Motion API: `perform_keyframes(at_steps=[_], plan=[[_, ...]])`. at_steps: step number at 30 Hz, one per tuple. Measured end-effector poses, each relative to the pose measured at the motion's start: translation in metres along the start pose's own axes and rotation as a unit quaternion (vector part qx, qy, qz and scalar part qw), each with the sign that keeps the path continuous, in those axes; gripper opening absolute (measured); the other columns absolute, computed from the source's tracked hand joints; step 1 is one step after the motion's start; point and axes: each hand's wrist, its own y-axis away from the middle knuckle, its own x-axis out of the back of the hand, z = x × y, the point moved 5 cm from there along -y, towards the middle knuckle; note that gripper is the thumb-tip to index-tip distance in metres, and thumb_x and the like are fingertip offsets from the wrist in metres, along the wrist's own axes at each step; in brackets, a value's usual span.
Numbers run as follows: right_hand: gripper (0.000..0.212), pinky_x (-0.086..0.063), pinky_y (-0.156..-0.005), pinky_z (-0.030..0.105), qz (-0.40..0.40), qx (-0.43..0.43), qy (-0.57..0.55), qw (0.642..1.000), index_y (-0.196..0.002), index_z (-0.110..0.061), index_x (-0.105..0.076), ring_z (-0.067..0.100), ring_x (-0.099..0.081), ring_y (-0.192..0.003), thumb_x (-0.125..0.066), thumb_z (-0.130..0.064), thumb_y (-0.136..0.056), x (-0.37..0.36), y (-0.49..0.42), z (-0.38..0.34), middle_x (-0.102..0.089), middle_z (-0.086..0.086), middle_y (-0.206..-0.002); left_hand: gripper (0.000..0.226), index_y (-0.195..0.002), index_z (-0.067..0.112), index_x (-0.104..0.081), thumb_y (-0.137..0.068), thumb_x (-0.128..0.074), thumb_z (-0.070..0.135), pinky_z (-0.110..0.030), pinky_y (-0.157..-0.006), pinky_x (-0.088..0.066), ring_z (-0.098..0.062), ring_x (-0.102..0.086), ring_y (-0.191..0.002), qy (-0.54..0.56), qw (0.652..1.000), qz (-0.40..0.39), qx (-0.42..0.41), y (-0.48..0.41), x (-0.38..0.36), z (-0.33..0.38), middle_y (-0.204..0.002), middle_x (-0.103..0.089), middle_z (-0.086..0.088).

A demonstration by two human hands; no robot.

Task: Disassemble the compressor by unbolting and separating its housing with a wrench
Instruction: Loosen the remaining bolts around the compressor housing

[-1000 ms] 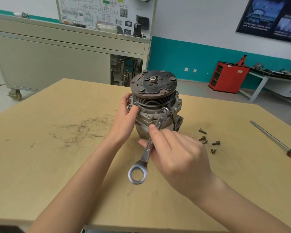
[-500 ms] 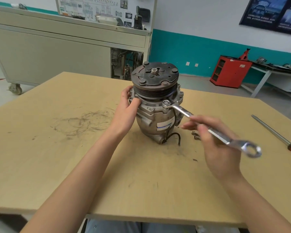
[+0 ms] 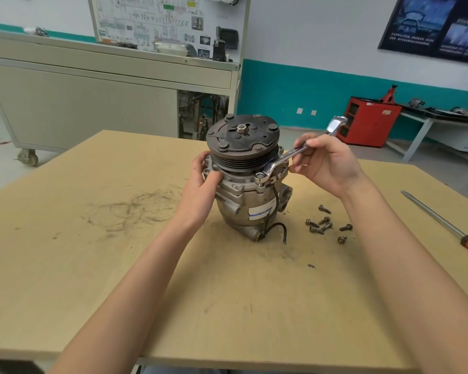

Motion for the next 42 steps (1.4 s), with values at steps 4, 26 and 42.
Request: perform_keyframes(at_steps=[4, 26, 42], plan=[[0.036, -0.044, -0.040, 0.017, -0.005, 0.014, 0.047, 0.999, -0.089, -0.016, -0.075, 0.015, -0.064, -0.055, -0.039, -0.012, -0.091, 0.004, 0.012, -0.010, -0.071, 0.007, -0.071, 0.048, -0.146, 0.028, -0.026, -0.100, -0.039, 0.022, -0.010, -0.081, -0.039, 0.002, -0.050, -0.109, 0.009, 1.000, -0.002, 0.000, 0.001, 0.000, 0.001, -0.135, -0.045, 0.009], [0.034, -0.036, -0.040, 0.025, 0.116, 0.463, 0.782, 0.401, -0.084, 0.002, -0.073, 0.016, -0.051, -0.046, -0.054, -0.025, -0.095, -0.154, 0.108, -0.003, -0.057, 0.003, -0.057, 0.043, -0.140, 0.030, -0.031, -0.099, -0.041, 0.021, -0.008, -0.074, -0.042, 0.003, -0.052, -0.102, -0.013, 1.000, 0.013, -0.014, -0.002, 0.000, -0.002, -0.132, -0.050, 0.004], [0.023, -0.054, -0.053, 0.033, 0.151, 0.443, 0.542, 0.698, -0.089, -0.005, -0.073, 0.019, -0.068, -0.062, -0.050, -0.012, -0.092, -0.093, 0.118, 0.005, -0.071, 0.005, -0.074, 0.046, -0.143, 0.029, -0.029, -0.099, -0.040, 0.022, -0.020, -0.086, -0.042, -0.008, -0.053, -0.114, -0.004, 1.000, 0.007, -0.005, -0.002, 0.000, -0.003, -0.139, -0.048, 0.001]])
